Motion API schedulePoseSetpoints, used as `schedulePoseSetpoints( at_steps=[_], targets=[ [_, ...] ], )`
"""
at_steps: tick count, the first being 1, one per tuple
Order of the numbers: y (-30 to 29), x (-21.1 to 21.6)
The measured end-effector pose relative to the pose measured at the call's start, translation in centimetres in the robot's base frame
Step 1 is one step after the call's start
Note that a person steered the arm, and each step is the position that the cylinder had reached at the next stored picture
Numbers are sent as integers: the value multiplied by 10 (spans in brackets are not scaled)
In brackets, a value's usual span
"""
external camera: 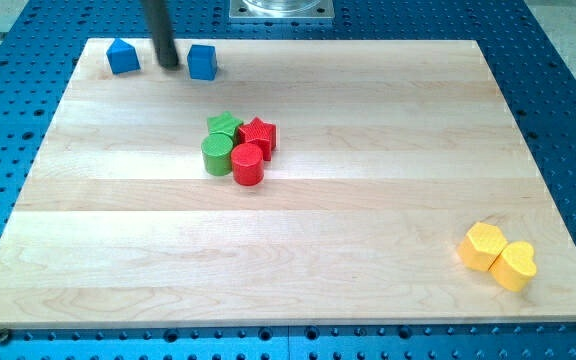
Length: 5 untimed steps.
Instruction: Move the cube into the hexagon
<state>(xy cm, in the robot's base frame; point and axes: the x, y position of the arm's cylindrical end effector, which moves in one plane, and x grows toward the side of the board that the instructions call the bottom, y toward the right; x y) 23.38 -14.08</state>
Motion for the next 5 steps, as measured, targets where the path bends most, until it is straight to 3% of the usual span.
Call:
schedulePoseSetpoints(
  at_steps=[1, 2, 3, 4, 5],
  targets=[
    [54, 23],
    [78, 90],
    [104, 108],
    [76, 65],
    [151, 81]
  ],
)
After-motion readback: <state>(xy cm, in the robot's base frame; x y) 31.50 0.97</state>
